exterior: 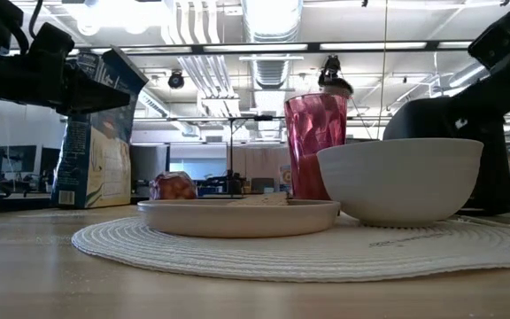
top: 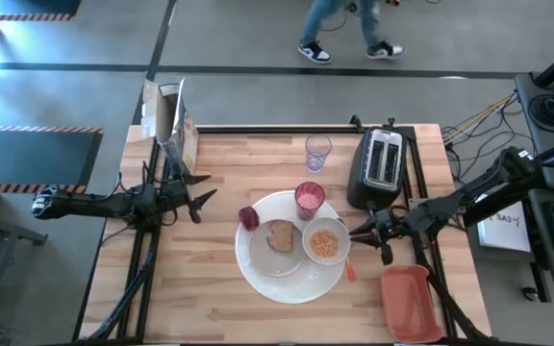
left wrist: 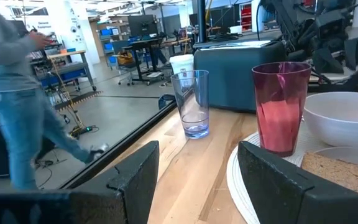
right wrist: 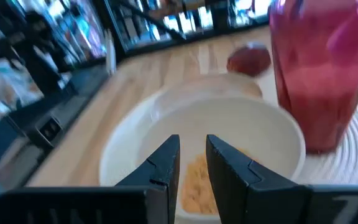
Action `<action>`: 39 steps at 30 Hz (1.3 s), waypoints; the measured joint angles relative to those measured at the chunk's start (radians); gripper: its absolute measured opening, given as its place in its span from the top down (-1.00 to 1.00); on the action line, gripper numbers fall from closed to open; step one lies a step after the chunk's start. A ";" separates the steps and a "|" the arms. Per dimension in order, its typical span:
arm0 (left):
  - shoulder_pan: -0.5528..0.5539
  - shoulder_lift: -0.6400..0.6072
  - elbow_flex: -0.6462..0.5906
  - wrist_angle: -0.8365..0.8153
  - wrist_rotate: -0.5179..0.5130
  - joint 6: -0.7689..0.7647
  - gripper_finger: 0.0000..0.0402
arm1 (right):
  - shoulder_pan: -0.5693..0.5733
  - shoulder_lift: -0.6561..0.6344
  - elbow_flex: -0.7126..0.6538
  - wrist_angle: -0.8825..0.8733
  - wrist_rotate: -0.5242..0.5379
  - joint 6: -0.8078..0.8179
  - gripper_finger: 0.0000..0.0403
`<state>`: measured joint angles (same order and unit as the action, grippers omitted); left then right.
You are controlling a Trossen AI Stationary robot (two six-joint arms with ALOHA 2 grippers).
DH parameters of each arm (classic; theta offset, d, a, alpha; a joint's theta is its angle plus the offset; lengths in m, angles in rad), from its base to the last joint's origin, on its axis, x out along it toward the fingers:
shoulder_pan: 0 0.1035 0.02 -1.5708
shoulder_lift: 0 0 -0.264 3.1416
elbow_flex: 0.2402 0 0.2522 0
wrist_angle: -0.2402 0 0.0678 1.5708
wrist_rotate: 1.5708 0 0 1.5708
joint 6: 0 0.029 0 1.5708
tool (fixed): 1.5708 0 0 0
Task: Arrange a breakfast setting
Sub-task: Return to Home Position
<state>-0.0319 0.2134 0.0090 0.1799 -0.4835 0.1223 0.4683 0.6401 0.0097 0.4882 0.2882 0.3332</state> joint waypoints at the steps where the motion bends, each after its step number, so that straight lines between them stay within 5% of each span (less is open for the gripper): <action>1: 0.000 0.000 0.000 0.001 0.000 0.000 -0.01 | 0.000 -0.032 0.000 -0.011 0.000 0.000 0.66; 23: 0.000 0.017 0.024 -0.007 0.000 0.000 -0.01 | -0.125 -0.490 0.000 -0.043 0.000 0.007 0.66; 39: 0.000 0.038 0.026 -0.009 0.000 0.000 -0.01 | -0.209 -0.545 0.000 -0.048 0.000 0.007 0.66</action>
<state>-0.0319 0.2517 0.0353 0.1707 -0.4831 0.1223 0.2588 0.0948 0.0093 0.4401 0.2882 0.3405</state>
